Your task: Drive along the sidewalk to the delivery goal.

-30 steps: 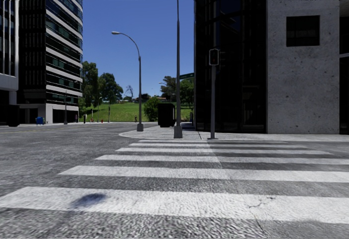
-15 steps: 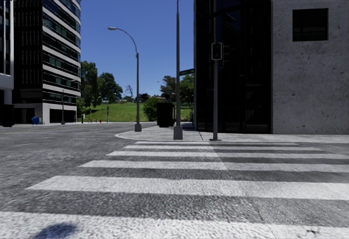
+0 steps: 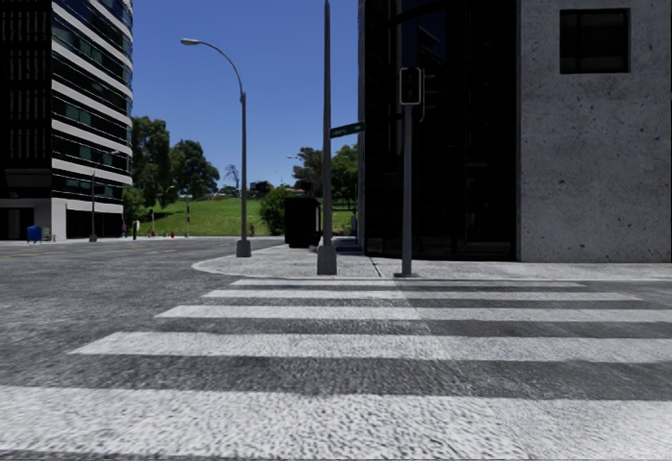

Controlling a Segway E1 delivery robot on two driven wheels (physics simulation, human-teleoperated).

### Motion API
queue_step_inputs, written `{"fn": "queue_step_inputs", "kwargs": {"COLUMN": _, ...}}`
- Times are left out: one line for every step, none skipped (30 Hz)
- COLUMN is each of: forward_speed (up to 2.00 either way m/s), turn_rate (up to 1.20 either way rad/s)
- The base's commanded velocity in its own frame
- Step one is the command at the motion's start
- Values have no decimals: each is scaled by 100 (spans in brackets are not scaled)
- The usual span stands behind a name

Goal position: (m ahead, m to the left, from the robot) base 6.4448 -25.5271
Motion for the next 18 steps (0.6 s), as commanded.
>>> {"fn": "queue_step_inputs", "kwargs": {"forward_speed": 172, "turn_rate": -24}}
{"fn": "queue_step_inputs", "kwargs": {"forward_speed": 179, "turn_rate": -24}}
{"fn": "queue_step_inputs", "kwargs": {"forward_speed": 193, "turn_rate": -24}}
{"fn": "queue_step_inputs", "kwargs": {"forward_speed": 193, "turn_rate": -24}}
{"fn": "queue_step_inputs", "kwargs": {"forward_speed": 197, "turn_rate": -24}}
{"fn": "queue_step_inputs", "kwargs": {"forward_speed": 198, "turn_rate": -24}}
{"fn": "queue_step_inputs", "kwargs": {"forward_speed": 198, "turn_rate": -24}}
{"fn": "queue_step_inputs", "kwargs": {"forward_speed": 198, "turn_rate": -24}}
{"fn": "queue_step_inputs", "kwargs": {"forward_speed": 198, "turn_rate": -24}}
{"fn": "queue_step_inputs", "kwargs": {"forward_speed": 198, "turn_rate": -24}}
{"fn": "queue_step_inputs", "kwargs": {"forward_speed": 198, "turn_rate": -24}}
{"fn": "queue_step_inputs", "kwargs": {"forward_speed": 198, "turn_rate": -24}}
{"fn": "queue_step_inputs", "kwargs": {"forward_speed": 198, "turn_rate": -24}}
{"fn": "queue_step_inputs", "kwargs": {"forward_speed": 198, "turn_rate": -24}}
{"fn": "queue_step_inputs", "kwargs": {"forward_speed": 198, "turn_rate": -24}}
{"fn": "queue_step_inputs", "kwargs": {"forward_speed": 198, "turn_rate": -24}}
{"fn": "queue_step_inputs", "kwargs": {"forward_speed": 198, "turn_rate": -24}}
{"fn": "queue_step_inputs", "kwargs": {"forward_speed": 198, "turn_rate": -24}}
